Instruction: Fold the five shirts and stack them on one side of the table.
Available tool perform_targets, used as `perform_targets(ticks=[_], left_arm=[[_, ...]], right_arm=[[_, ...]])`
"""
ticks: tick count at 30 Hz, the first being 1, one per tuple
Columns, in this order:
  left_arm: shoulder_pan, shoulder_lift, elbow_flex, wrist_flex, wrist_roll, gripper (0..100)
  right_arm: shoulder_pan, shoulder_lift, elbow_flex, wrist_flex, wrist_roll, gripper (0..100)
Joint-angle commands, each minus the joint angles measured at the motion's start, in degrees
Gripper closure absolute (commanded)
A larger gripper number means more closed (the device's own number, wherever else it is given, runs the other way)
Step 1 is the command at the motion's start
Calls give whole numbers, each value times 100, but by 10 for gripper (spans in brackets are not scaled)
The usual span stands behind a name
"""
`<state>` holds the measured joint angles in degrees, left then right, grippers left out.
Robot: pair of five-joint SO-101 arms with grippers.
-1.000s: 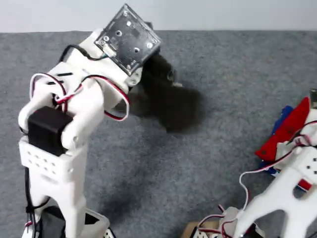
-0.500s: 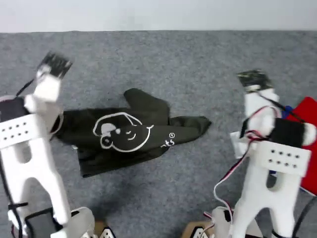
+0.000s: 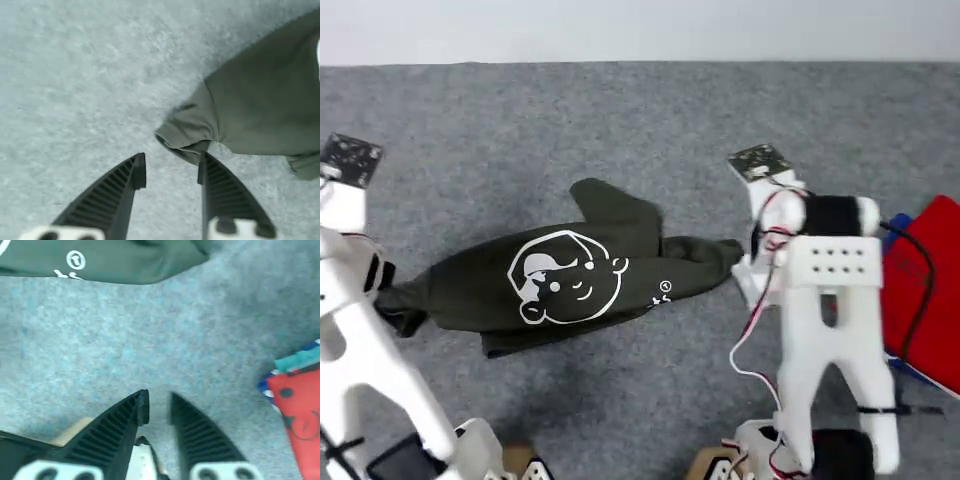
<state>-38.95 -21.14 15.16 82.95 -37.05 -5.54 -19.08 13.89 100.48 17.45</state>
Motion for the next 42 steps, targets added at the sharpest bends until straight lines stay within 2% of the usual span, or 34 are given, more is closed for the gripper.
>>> perform_targets(ticks=[1,4,11,15,21,27,30,37,42], left_arm=[[-26,-440,-259,79,-9,825],[9,-466,4,70,-26,825],[703,167,593,-809,53,823],[1635,677,101,-818,668,823],[3138,1749,-892,-1204,1943,823],[4105,3226,-1692,-2154,3288,823],[4422,4018,-2211,-2382,3763,823],[4835,5864,-3978,-2224,4501,823],[5011,7077,-5631,-1231,4580,823]], right_arm=[[-470,171,-396,-198,-598,783],[-769,479,-730,-444,-686,779],[-919,892,-1222,-259,-712,779],[-866,892,-1231,-75,-721,779],[-251,848,-1257,31,-721,779],[347,734,-1231,242,-712,790],[435,514,-1231,233,-695,793],[444,66,-1231,233,-686,792],[444,-13,-1231,233,-686,792]])
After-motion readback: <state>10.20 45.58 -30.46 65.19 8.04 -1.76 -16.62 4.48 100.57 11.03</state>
